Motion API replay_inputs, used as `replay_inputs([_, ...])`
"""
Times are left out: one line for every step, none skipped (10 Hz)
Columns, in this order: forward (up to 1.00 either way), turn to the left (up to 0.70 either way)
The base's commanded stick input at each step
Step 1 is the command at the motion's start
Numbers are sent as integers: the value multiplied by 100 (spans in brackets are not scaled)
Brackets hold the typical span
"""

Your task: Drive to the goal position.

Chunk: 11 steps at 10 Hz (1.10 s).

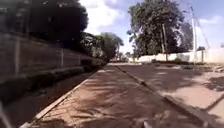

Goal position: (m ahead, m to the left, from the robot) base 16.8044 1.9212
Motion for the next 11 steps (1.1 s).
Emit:
replay_inputs([70,0])
replay_inputs([70,0])
replay_inputs([70,0])
replay_inputs([70,-1])
replay_inputs([70,-4])
replay_inputs([70,-7])
replay_inputs([70,-11])
replay_inputs([70,-7])
replay_inputs([70,-4])
replay_inputs([70,-19])
replay_inputs([70,-34])
